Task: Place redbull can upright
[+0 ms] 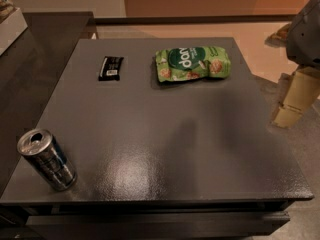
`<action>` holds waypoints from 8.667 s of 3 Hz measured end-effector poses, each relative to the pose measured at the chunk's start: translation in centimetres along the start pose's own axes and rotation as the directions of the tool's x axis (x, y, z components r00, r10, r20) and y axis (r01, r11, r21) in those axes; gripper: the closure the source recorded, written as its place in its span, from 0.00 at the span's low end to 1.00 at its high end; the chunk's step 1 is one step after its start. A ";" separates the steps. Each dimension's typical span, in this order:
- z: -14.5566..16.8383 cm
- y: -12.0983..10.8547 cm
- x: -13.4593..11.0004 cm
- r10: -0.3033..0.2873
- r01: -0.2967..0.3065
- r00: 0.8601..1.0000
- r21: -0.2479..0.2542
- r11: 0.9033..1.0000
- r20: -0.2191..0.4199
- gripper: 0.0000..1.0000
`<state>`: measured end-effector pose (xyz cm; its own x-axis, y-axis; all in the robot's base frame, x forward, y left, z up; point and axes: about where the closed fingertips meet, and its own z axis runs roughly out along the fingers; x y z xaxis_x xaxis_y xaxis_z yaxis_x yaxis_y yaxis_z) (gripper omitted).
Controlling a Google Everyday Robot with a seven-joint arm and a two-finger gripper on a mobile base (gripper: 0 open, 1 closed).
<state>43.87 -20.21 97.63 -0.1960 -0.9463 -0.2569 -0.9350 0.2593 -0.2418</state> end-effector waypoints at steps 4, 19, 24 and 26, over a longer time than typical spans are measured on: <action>6.5 5.2 -14.0 -0.085 0.125 0.899 -0.066 0.990 0.430 0.00; 17.3 19.4 -34.0 0.158 0.269 0.358 -0.264 0.926 0.920 0.71; 9.0 7.3 -30.7 -0.451 0.102 0.357 0.445 0.890 0.818 1.00; 6.1 4.9 -30.6 -0.651 0.023 0.454 0.722 0.691 0.608 1.00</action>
Offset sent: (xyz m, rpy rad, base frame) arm 0.0010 0.1336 -0.0278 0.3339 -0.0648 0.2391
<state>47.08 11.25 98.58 0.6991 -0.4813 -0.5287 -0.4378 0.2965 -0.8488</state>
